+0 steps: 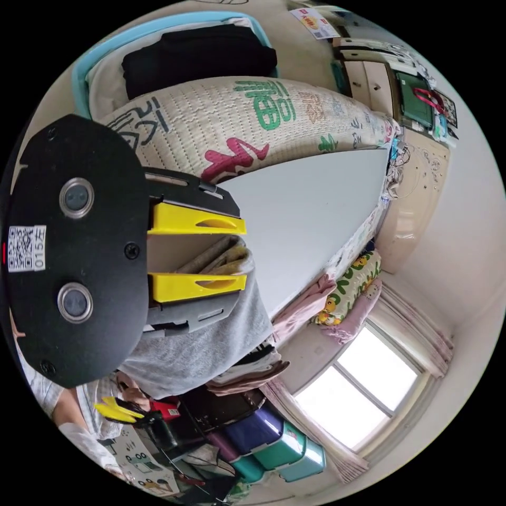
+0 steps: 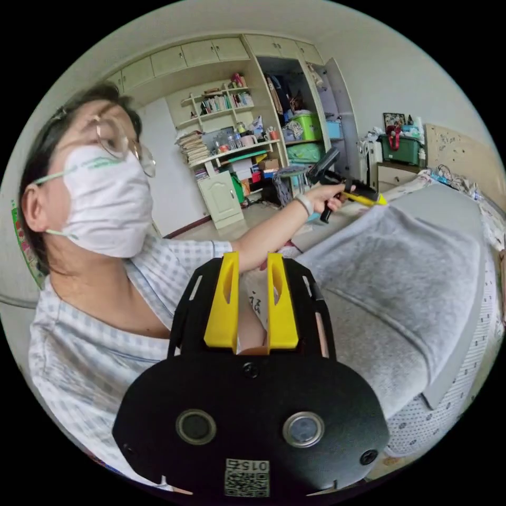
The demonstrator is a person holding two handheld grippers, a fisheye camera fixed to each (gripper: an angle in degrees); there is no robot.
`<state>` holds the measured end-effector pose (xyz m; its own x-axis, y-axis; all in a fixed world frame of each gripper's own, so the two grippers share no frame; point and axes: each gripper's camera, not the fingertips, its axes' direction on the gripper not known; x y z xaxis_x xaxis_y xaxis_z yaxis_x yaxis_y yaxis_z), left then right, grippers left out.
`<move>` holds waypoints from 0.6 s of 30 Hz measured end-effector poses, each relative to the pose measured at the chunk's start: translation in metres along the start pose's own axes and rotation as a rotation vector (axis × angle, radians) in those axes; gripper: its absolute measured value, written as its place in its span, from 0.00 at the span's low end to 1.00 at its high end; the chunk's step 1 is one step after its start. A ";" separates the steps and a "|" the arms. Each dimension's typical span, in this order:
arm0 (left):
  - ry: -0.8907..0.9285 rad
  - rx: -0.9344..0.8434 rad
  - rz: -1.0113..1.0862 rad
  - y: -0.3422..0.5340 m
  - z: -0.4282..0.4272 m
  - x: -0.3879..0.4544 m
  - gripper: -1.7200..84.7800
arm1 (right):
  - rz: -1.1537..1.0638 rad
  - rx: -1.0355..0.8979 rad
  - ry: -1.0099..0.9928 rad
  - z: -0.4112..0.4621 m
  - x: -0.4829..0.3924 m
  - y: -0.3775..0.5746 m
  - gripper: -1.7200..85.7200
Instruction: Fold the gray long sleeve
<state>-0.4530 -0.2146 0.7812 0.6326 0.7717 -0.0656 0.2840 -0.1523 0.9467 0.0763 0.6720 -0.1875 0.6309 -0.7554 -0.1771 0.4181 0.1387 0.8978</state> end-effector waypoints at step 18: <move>0.118 -0.030 -0.083 0.039 -0.014 -0.050 0.21 | 0.605 -0.184 0.306 -0.010 0.269 -0.129 0.15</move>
<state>-0.4838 -0.2501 0.8256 0.5184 0.8483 -0.1081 0.3088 -0.0678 0.9487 0.1981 0.4574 -0.3547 0.9321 -0.3005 0.2023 0.0219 0.6042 0.7966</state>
